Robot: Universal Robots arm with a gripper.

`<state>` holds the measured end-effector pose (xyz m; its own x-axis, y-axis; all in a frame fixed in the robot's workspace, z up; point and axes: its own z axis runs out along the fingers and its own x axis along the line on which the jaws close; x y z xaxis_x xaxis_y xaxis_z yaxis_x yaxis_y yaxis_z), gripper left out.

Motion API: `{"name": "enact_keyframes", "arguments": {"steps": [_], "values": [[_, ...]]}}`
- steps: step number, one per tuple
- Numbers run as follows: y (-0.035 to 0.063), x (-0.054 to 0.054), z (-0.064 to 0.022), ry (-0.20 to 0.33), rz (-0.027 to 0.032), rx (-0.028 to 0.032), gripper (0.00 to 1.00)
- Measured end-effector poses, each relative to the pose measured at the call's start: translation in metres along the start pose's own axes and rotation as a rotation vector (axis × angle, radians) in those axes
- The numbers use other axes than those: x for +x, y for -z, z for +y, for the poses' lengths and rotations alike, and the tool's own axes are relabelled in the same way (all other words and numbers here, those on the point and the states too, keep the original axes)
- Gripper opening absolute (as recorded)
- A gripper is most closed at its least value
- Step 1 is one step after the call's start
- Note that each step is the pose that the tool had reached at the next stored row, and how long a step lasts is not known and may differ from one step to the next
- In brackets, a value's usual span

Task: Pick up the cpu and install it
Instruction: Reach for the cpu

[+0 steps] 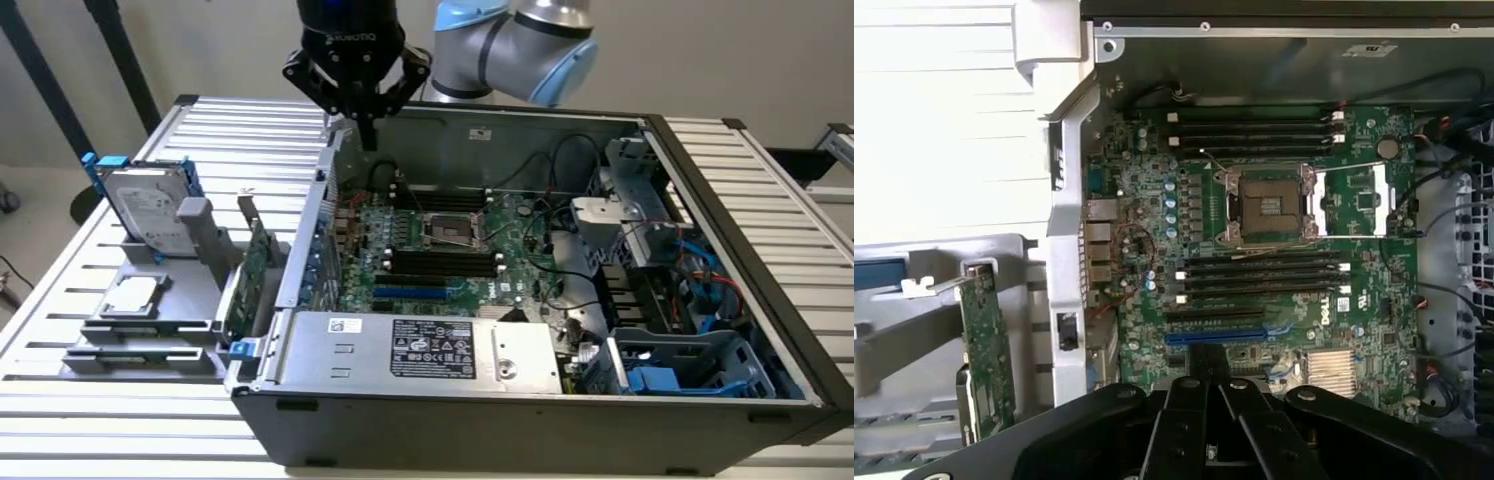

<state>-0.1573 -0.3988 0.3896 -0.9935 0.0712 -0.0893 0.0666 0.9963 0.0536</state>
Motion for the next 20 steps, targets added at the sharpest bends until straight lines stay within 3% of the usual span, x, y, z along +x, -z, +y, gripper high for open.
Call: {"name": "enact_keyframes", "arguments": {"steps": [3,5,9,20], "values": [[-0.0003,0.014,-0.001,0.0,0.0022,0.0002,0.11],[-0.0002,0.023,-0.0016,0.0,0.0091,0.0006,0.11],[0.0008,0.041,-0.0028,-0.002,0.0332,0.0024,0.11],[0.0032,0.09,-0.0061,-0.005,0.108,0.0077,0.11]]}}
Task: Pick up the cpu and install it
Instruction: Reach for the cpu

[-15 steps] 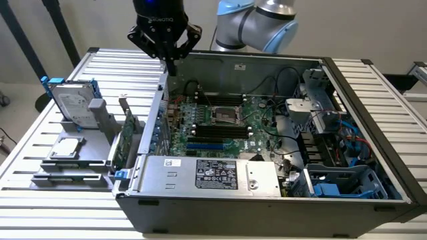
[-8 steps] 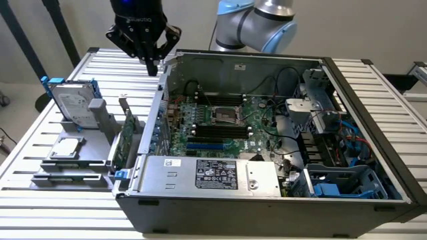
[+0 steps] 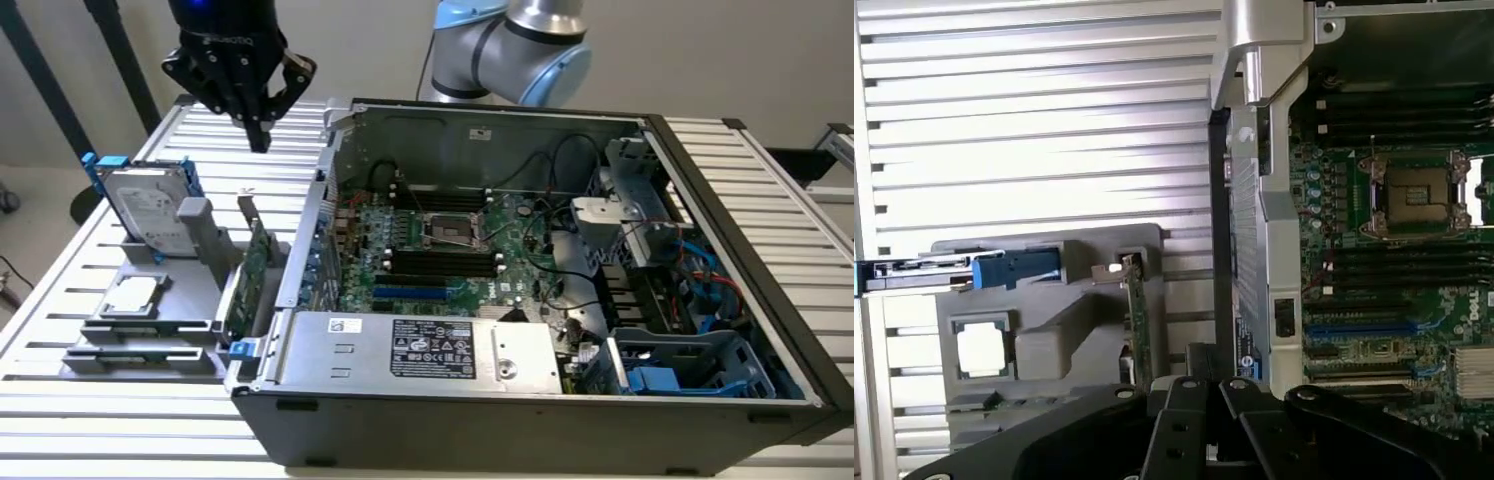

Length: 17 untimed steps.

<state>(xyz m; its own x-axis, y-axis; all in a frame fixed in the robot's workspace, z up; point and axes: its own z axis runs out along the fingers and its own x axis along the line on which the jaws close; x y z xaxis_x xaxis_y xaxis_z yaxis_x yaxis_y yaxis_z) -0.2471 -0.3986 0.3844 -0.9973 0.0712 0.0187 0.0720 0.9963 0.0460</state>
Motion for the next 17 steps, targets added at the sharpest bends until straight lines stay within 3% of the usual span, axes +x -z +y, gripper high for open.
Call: {"name": "enact_keyframes", "arguments": {"steps": [2,5,17], "values": [[-0.0009,0.009,-0.0006,-0.001,0.0098,0.0007,0.11],[-0.003,0.022,-0.0015,-0.001,0.0162,0.0016,0.11],[-0.0131,0.073,-0.0055,0.004,0.0183,0.01,0.11]]}}
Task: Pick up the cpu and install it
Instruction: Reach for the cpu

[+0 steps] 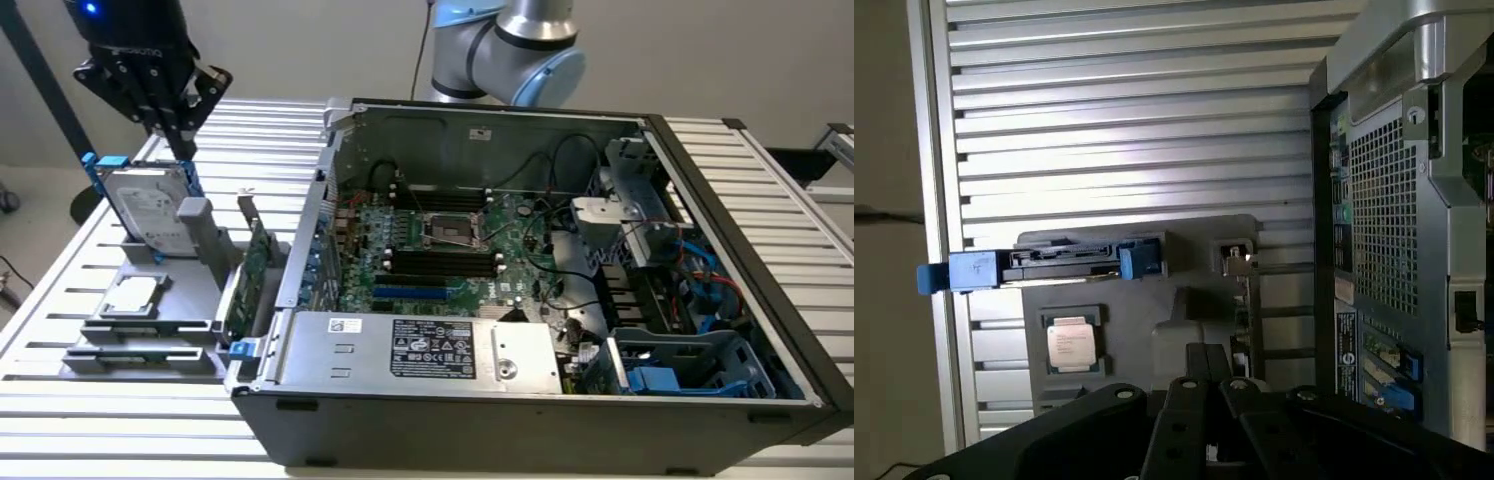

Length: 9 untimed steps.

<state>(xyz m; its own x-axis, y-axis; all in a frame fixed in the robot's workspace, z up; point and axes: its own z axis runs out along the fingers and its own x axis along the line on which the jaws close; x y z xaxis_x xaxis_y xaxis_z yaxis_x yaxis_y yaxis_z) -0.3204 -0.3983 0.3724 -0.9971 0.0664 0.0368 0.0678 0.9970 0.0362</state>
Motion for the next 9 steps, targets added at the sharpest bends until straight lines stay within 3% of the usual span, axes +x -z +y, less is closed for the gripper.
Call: {"name": "enact_keyframes", "arguments": {"steps": [9], "values": [[-0.0068,0.037,-0.0027,0.005,0.0006,0.0123,0.11]]}}
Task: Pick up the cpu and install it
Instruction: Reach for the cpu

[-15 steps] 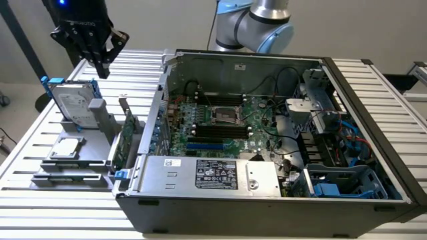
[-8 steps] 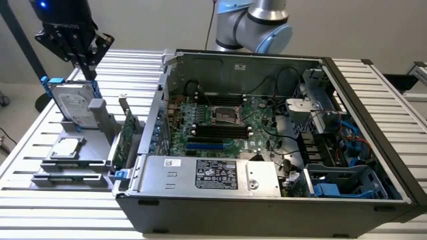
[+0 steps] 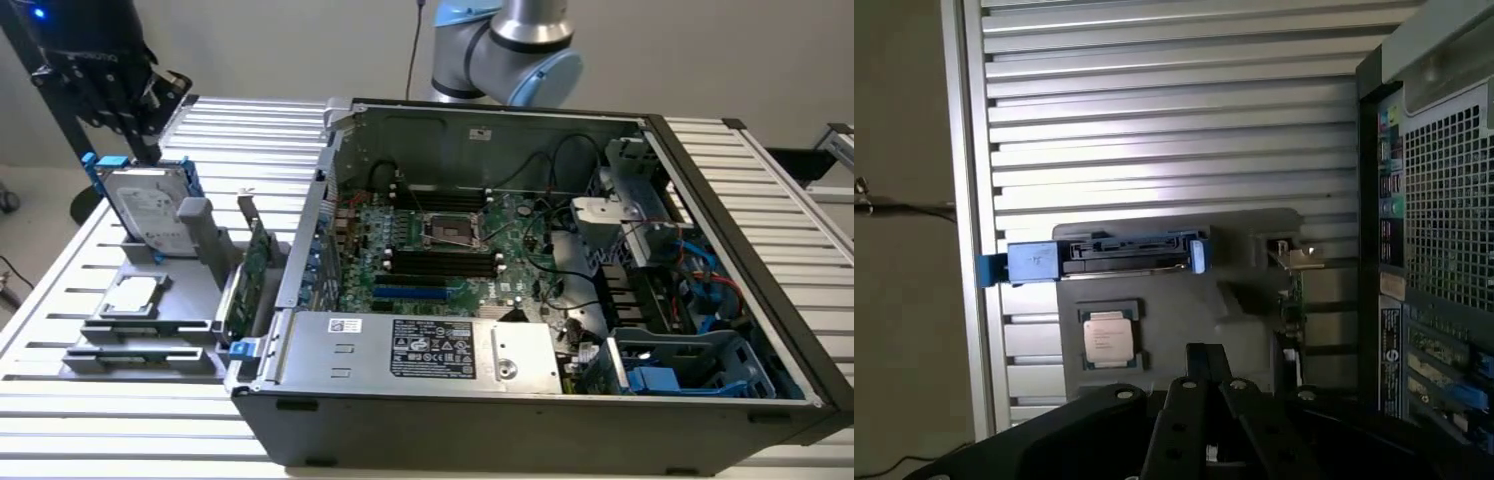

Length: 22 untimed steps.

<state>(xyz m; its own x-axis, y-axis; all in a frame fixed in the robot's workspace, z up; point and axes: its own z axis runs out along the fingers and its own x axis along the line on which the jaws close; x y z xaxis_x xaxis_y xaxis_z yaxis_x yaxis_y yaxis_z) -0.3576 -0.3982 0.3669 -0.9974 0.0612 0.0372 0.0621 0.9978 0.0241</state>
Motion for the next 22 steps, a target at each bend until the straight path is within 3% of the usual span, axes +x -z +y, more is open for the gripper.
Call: {"name": "enact_keyframes", "arguments": {"steps": [14,17,22], "values": [[-0.0079,0.058,-0.003,0.004,0.0026,0.031,0.11],[-0.0094,0.063,-0.0032,0.015,0.0032,0.0399,0.11],[-0.0123,0.064,-0.0033,0.096,0.0034,0.0446,0.11]]}}
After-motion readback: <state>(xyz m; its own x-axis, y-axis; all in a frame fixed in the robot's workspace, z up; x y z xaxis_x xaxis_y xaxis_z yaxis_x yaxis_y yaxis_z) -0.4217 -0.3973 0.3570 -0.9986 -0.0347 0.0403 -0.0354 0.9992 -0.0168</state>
